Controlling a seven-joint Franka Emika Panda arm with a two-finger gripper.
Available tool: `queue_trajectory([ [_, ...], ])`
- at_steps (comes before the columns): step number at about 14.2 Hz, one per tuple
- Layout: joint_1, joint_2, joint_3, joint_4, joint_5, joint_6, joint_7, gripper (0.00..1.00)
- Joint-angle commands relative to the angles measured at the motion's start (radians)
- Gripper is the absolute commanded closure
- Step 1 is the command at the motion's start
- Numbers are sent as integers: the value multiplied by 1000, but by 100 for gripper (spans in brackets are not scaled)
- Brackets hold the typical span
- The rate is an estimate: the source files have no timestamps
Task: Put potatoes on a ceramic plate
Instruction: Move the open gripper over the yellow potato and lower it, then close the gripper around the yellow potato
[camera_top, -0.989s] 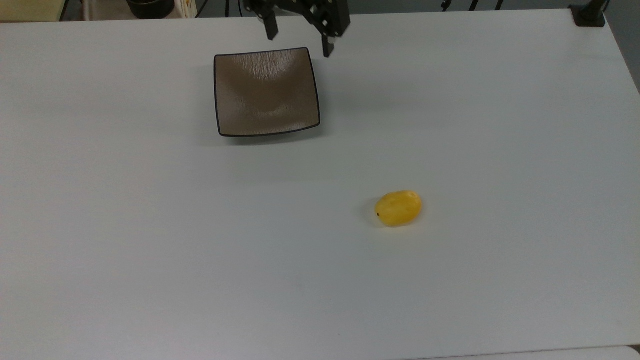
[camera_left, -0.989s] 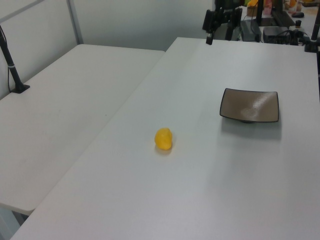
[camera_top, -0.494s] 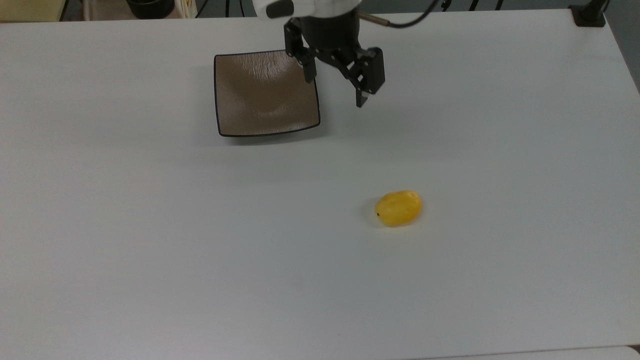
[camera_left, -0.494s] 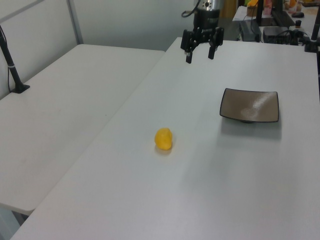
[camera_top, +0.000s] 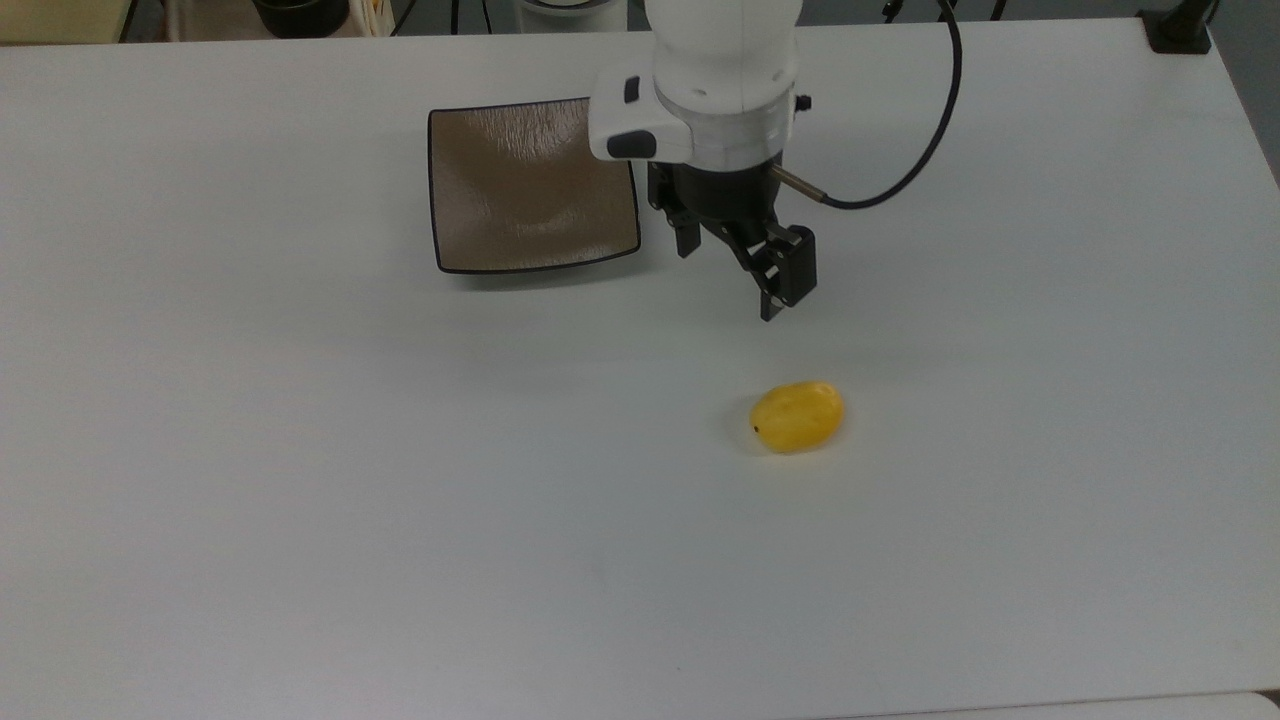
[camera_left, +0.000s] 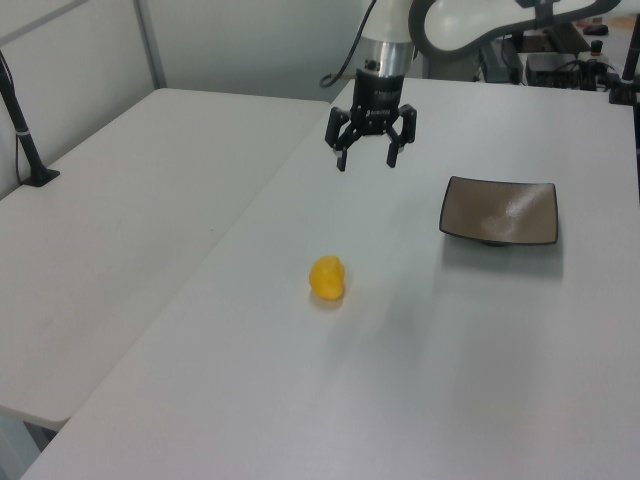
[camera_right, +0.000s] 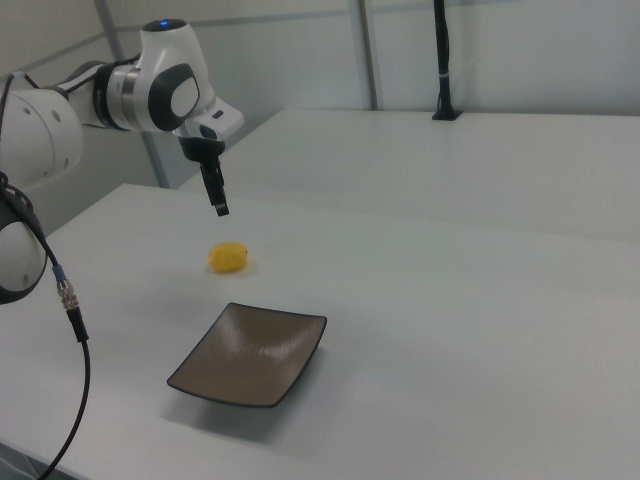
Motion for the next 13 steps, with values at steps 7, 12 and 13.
queue_trajectory([
  [7,84,199,-13,35,-53,221,86,0],
  [12,96,251,-11,22,-59,313,88,0],
  [13,98,257,-11,22,-66,313,88,0],
])
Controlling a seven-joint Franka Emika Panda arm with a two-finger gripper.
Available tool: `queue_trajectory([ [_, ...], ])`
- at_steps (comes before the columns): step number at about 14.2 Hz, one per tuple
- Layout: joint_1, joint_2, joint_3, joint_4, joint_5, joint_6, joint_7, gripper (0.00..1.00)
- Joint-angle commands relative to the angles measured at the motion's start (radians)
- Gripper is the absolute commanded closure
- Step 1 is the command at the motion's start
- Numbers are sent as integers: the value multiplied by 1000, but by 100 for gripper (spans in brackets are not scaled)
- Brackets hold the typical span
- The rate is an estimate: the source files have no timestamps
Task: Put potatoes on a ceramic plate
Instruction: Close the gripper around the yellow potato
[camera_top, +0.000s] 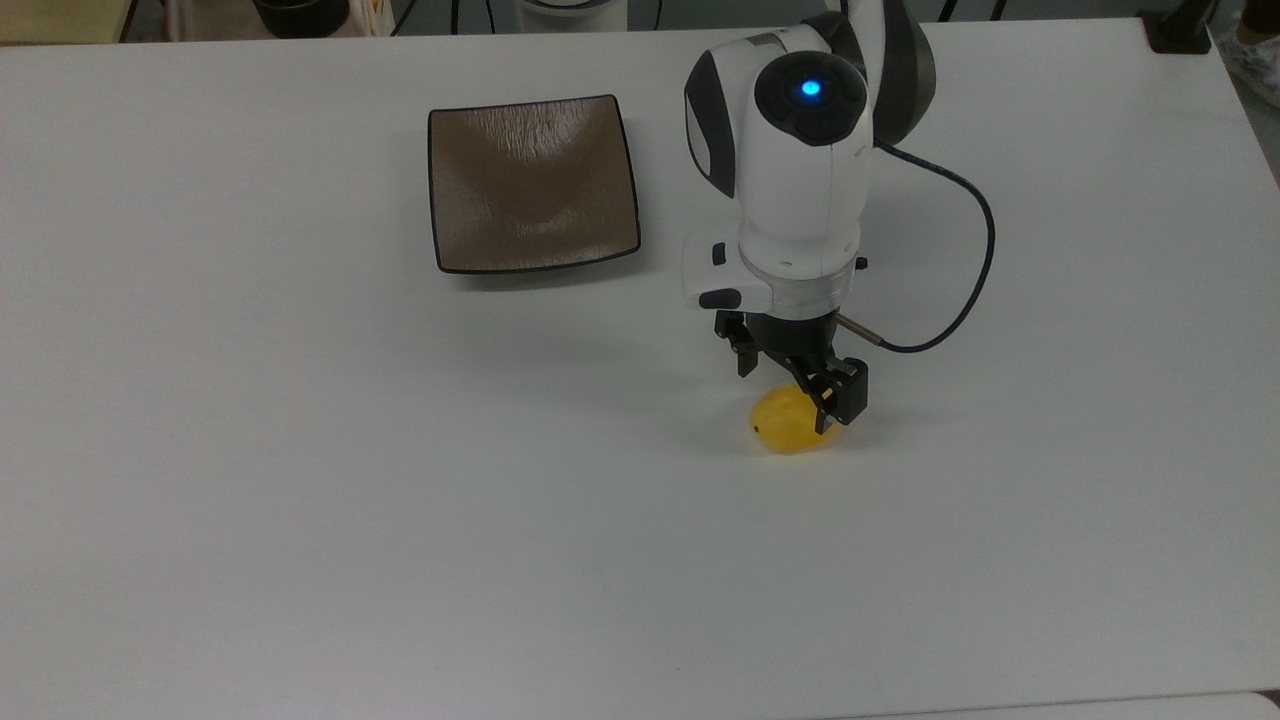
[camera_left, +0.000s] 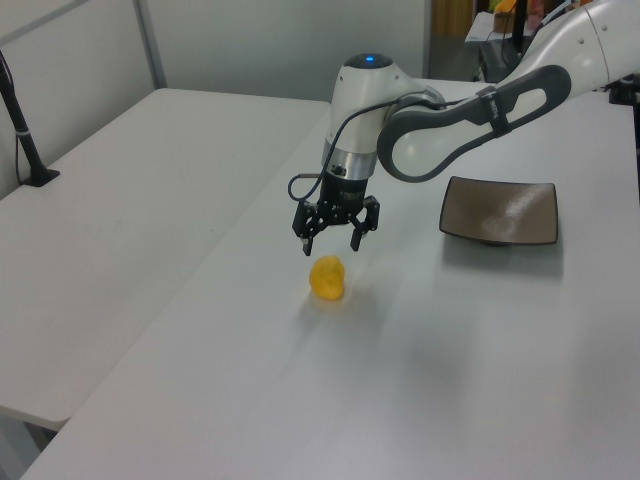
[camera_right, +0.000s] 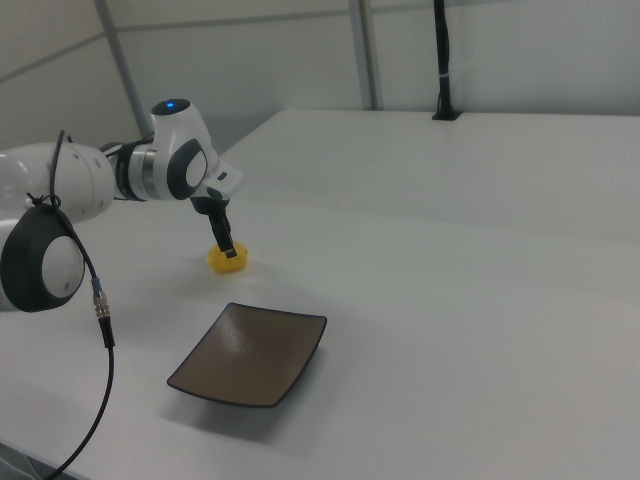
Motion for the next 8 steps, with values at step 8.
queue_trajectory([
  [8,33,66,-8,10,-52,46,27,0],
])
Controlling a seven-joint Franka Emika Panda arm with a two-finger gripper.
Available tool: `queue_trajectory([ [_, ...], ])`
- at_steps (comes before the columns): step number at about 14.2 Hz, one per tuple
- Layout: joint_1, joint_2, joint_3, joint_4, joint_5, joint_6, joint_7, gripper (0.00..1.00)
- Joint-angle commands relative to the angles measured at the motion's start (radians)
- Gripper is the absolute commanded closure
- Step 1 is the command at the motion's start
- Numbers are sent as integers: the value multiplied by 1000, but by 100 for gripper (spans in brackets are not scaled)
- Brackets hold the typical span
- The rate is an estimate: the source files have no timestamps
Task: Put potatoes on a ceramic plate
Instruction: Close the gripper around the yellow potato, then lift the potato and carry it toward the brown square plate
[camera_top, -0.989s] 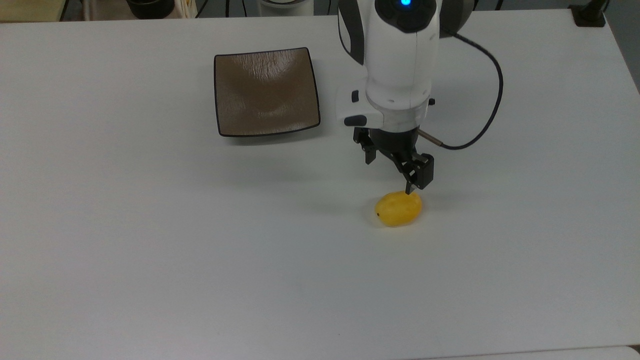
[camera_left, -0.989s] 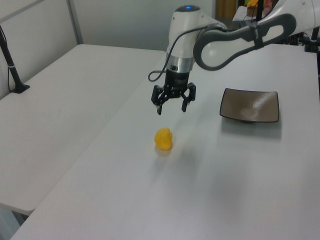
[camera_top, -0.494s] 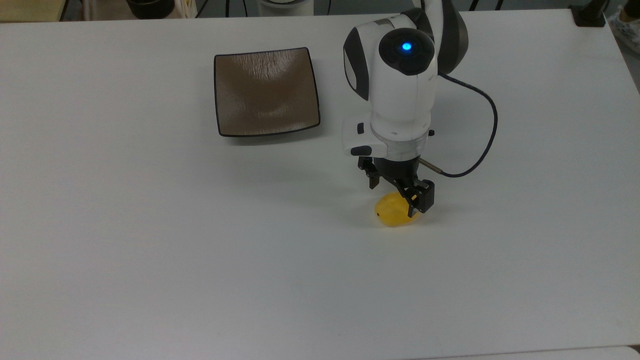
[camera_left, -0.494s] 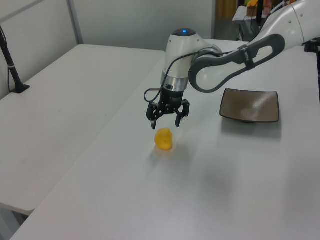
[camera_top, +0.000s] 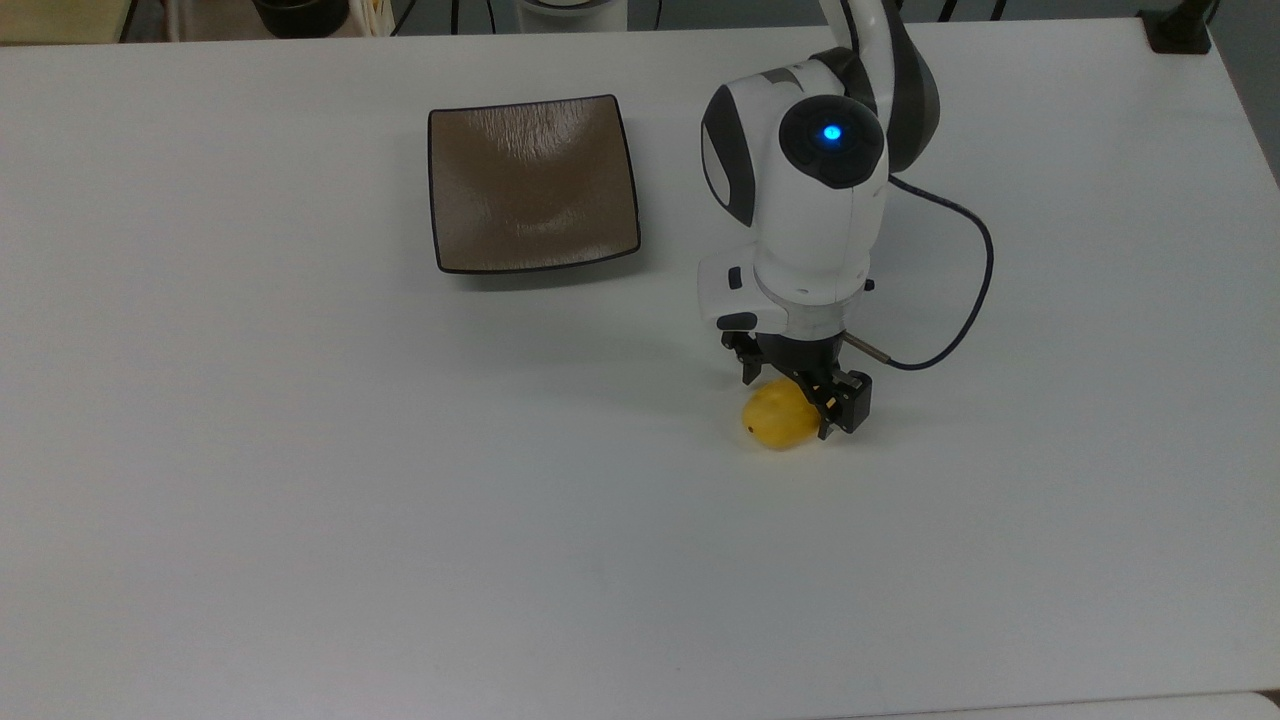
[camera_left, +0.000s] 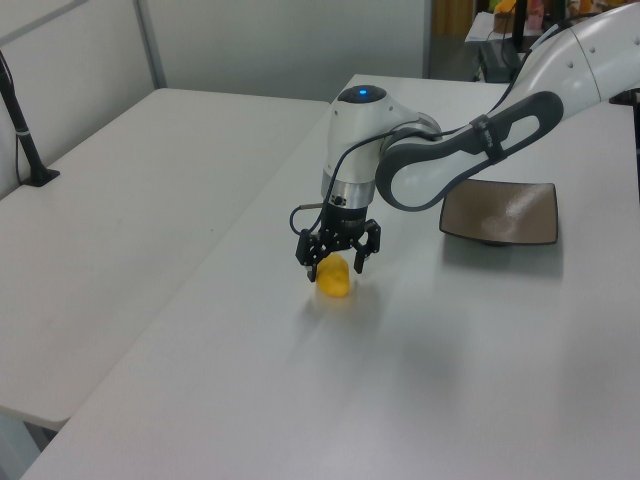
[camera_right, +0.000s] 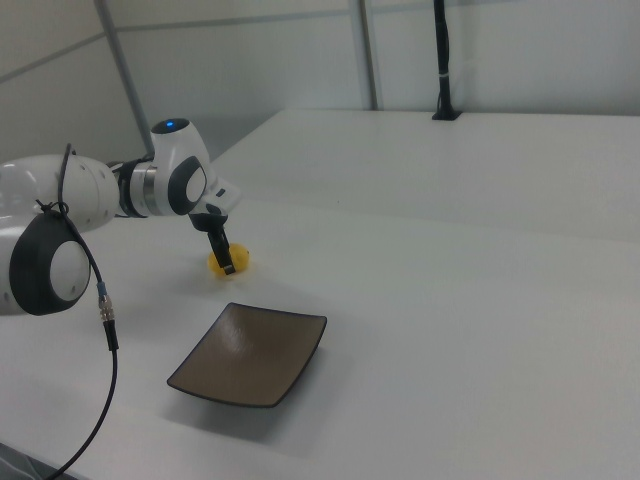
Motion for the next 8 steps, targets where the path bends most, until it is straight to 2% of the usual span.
queue_trajectory([
  [1,11,10,-7,6,-45,34,25,13],
  [2,11,10,-7,3,-53,34,24,35],
  [5,10,6,-7,2,-56,34,21,79],
  [6,10,0,-7,0,-65,32,19,88],
  [8,2,-34,-7,-3,-71,23,16,88],
])
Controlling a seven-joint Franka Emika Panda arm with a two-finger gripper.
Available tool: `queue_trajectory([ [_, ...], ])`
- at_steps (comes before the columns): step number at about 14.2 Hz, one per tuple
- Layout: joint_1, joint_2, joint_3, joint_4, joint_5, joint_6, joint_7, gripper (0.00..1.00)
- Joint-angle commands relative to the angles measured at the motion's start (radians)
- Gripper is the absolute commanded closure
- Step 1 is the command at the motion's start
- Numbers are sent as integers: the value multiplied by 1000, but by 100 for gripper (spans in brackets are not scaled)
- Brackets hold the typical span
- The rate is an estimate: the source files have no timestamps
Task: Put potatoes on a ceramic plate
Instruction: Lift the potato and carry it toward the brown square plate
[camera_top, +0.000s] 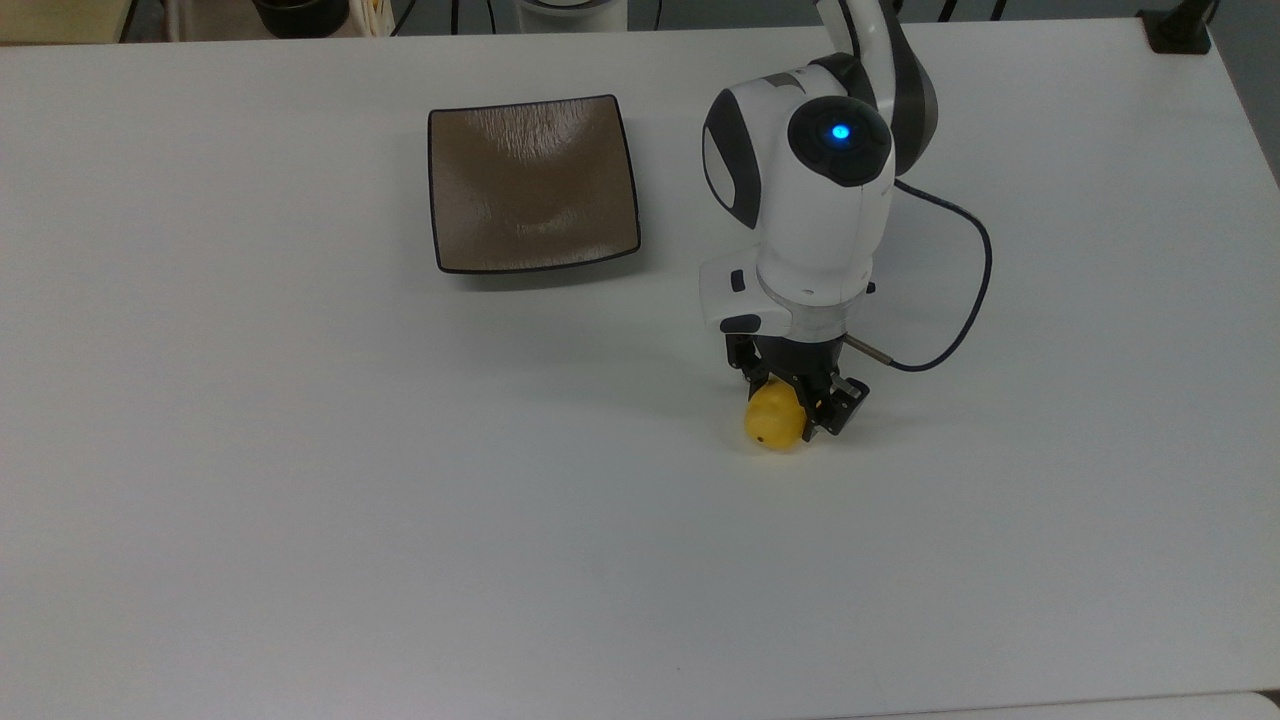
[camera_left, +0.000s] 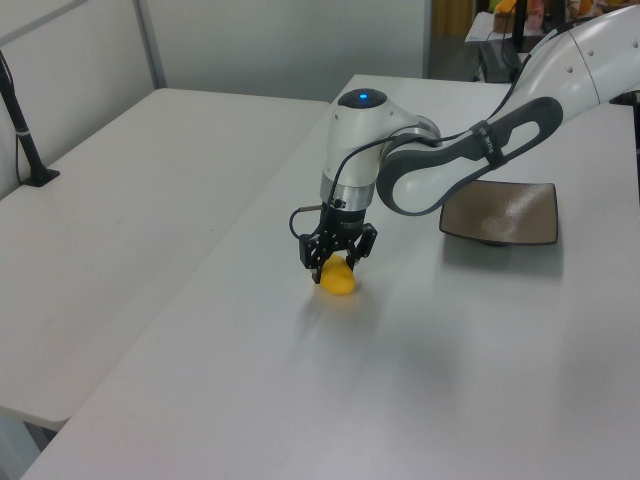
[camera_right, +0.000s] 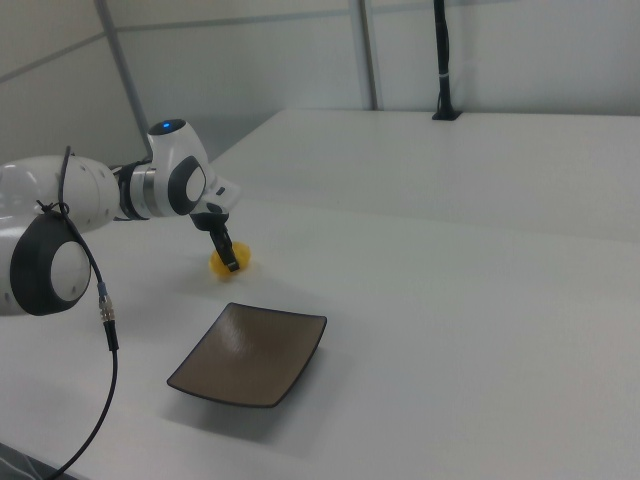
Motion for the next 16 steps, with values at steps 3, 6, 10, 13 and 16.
queue_trajectory([
  [3,-3,-142,-7,-60,-22,-27,-26,88],
  [6,-29,-265,-5,-82,3,-159,-91,88],
  [10,-56,-443,-5,-160,55,-292,-246,88],
  [13,-88,-540,-5,-203,107,-383,-384,88],
  [16,-136,-619,-5,-227,132,-490,-547,88],
])
